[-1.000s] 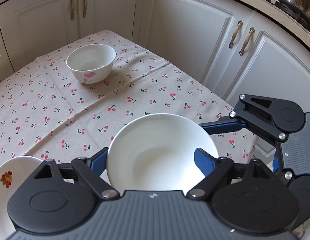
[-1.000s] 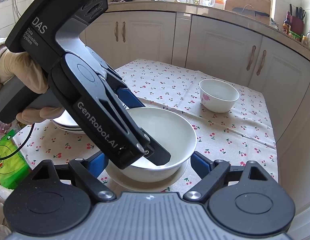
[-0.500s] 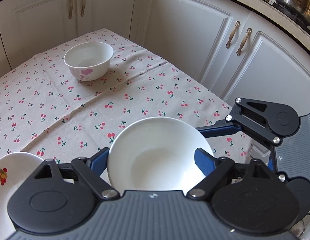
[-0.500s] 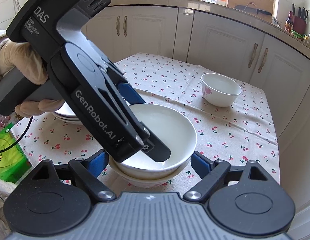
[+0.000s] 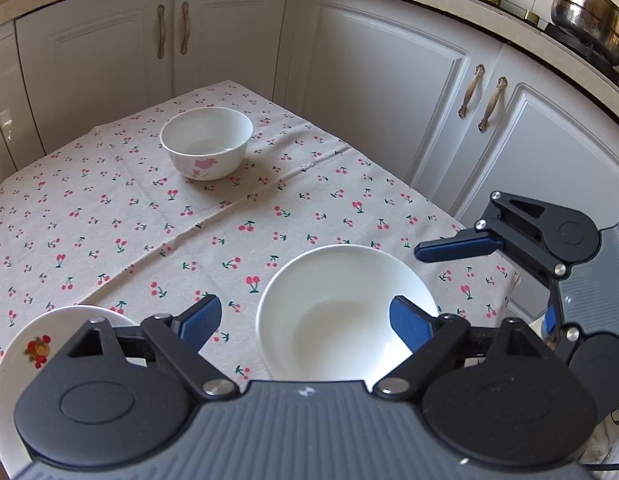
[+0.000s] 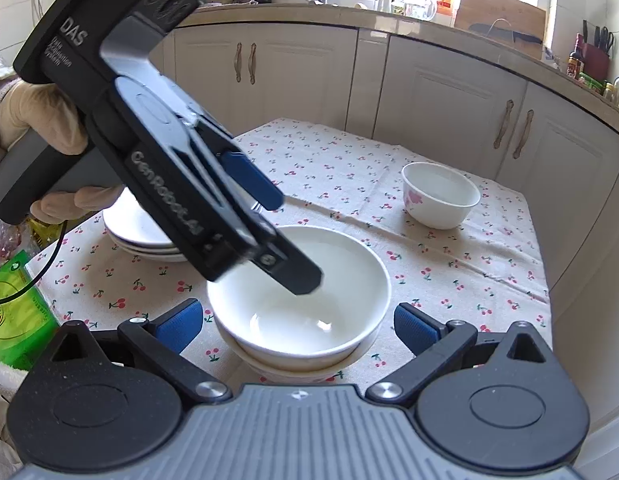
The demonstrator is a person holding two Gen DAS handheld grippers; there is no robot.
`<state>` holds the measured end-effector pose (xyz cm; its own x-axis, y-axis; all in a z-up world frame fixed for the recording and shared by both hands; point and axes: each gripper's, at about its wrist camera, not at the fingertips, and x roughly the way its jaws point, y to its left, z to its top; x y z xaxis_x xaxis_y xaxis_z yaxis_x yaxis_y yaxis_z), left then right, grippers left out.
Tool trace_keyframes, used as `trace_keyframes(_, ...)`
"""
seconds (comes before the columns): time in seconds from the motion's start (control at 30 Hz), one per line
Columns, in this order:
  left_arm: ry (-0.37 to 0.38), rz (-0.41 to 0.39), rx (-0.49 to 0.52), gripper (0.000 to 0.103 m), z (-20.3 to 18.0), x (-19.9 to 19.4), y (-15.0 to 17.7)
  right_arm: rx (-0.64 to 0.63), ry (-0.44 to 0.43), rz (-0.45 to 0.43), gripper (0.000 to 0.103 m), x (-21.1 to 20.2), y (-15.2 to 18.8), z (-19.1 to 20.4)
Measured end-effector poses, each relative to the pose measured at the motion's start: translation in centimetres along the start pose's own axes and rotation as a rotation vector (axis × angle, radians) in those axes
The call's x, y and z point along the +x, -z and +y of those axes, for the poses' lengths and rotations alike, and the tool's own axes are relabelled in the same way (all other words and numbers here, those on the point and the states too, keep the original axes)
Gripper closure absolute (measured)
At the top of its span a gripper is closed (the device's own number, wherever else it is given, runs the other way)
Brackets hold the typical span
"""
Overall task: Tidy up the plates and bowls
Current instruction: 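Move the left tool to the last pink-decal bowl and grasp its rim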
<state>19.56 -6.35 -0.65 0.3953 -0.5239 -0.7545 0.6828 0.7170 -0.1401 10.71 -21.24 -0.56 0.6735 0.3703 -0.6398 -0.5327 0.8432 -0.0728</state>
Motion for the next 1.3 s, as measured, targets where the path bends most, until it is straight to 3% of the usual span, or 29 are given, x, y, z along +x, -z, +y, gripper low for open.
trace_keyframes(0.33, -0.027, -0.047, -0.013, 0.012, 1.7, -1.1, -1.6, 0.051, 0.051, -0.062, 0.000, -1.5, -1.5, -3.3)
trace_keyframes(0.6, -0.040, -0.059, -0.010, 0.012, 3.2, 0.4, -4.2, 0.067, 0.091, -0.073, 0.000, -0.5, -3.0, -6.9)
trace_keyframes(1.3, -0.064, -0.012, -0.024, 0.012, 7.6, 9.3, -10.1, 0.018, 0.111, -0.006, 0.000, 8.3, -6.7, -15.1)
